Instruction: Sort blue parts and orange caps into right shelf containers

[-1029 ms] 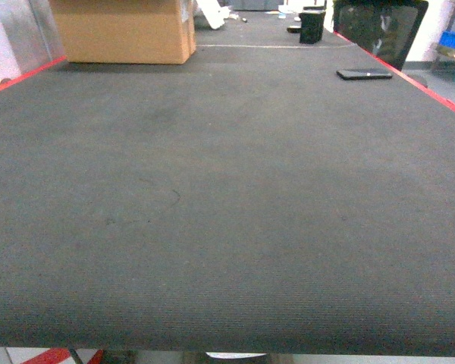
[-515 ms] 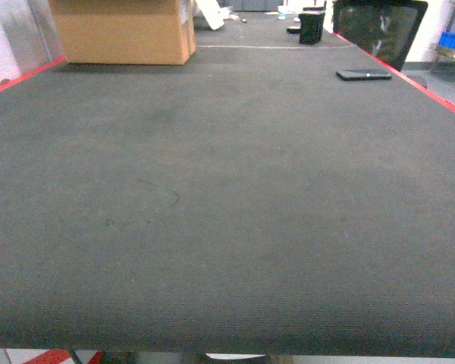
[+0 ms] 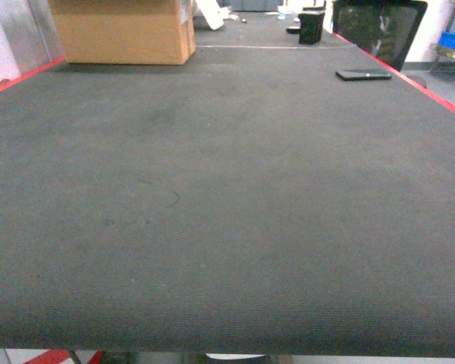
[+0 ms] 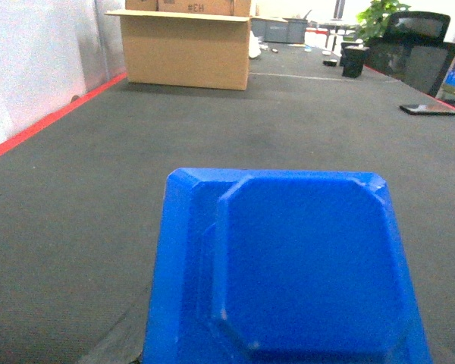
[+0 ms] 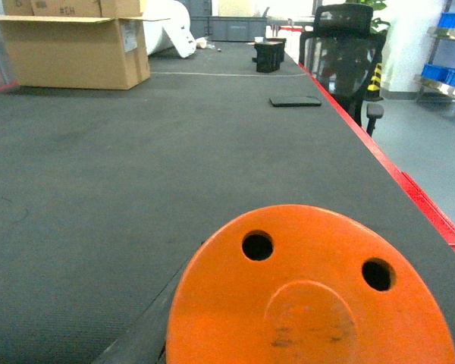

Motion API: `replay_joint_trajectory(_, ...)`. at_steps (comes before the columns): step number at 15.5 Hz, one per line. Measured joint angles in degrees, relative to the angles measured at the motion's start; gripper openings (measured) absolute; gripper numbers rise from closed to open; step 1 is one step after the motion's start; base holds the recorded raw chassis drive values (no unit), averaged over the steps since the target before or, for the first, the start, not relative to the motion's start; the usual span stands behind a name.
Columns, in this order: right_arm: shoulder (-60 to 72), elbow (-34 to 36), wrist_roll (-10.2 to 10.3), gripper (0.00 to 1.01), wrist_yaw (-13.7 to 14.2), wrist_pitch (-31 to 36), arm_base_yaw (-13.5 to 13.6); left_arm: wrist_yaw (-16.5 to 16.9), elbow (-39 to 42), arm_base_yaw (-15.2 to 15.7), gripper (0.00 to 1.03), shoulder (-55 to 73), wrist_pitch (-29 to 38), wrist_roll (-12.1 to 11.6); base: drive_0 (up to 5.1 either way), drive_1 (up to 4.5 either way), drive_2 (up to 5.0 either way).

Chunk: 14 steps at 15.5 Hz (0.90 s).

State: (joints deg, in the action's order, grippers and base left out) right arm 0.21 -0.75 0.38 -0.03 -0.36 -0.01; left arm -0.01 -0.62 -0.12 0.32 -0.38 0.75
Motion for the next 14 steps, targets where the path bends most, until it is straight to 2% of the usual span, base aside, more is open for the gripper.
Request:
replay_joint_trajectory(9,0.0,0.0,0.0,0.43,0.0,0.0,0.0,-0.1,0.0,0.1,0.42,0.0,0.0,0.0,0.0,0.00,0.0)
replay_joint_trajectory(14,0.0,0.0,0.0,0.43,0.0,0.0,0.0,0.0,0.0,0.1,0.42,0.0,0.0,0.0,-1.8,-1.78,-1.8)
